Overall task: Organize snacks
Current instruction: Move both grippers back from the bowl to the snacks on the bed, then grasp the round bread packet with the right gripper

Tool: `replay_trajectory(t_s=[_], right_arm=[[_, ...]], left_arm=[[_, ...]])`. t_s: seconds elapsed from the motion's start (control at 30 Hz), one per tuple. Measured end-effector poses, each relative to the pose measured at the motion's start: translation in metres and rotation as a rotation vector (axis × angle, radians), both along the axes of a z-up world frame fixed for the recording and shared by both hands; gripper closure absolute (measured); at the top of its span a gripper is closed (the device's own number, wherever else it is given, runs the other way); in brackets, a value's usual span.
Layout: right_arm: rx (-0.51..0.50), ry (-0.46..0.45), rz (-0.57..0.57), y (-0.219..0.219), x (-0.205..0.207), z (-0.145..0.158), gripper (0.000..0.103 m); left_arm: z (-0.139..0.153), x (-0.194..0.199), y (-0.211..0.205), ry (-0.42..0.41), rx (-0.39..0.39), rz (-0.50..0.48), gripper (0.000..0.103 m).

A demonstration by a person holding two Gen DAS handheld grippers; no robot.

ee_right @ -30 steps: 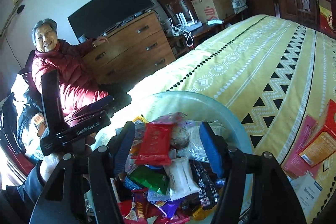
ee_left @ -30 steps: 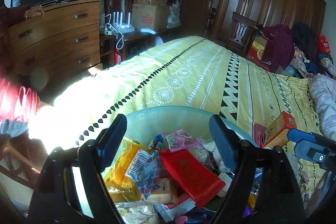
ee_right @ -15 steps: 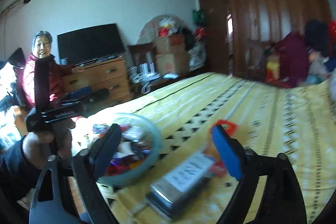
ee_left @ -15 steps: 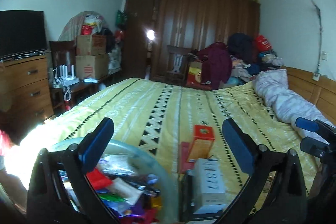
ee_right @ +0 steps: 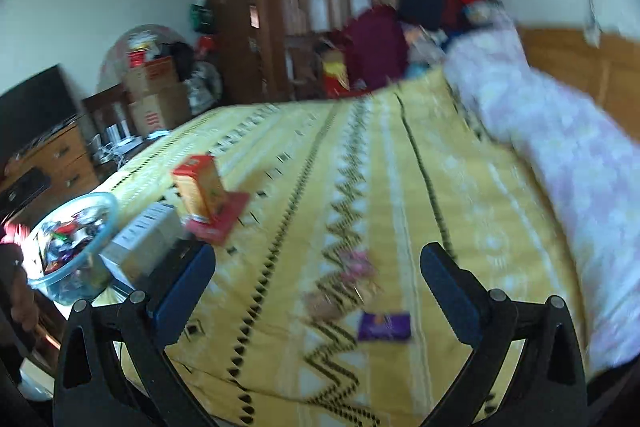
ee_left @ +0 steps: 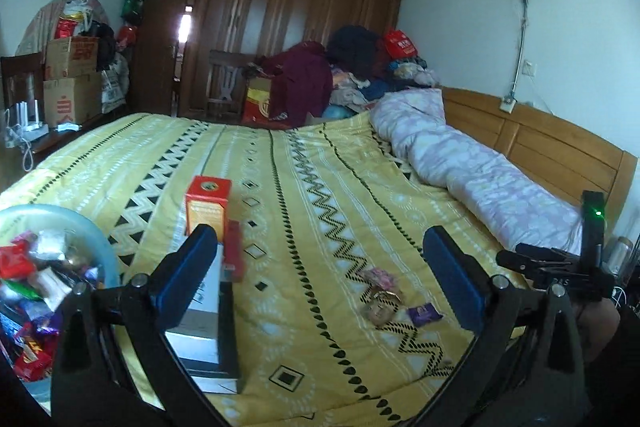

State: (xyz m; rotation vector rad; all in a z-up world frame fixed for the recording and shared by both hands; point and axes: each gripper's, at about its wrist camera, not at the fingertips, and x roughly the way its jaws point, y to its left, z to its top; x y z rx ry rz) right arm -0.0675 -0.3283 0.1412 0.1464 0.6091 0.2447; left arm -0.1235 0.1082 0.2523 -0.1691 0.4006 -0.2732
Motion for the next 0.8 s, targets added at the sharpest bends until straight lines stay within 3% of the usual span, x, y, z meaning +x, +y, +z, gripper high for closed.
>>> replay_trajectory(t_s=[0.17,0.37,0.67,0.8], right_arm=[[0.124,0.258,-0.062,-0.052,0.039,-0.093,0.03],[0.188,0.341,-0.081,-0.072,0.093,-0.16,0.032],[0.162,0.312,0.095,-0.03,0.21,-0.169,0.032],[0.13,0.339,0.181,0.005,0.249,-0.177,0.032]], left_arm=[[-0.027,0.016,-0.021,0.11,0.014,-0.018,0.0],[-0.056,0.028,-0.038,0.239,0.034,0.006,0.0],[-0.077,0.039,-0.064,0.296,0.123,-0.001,0.0],[-0.084,0.043,-0.064,0.321,0.16,0.01,0.0]])
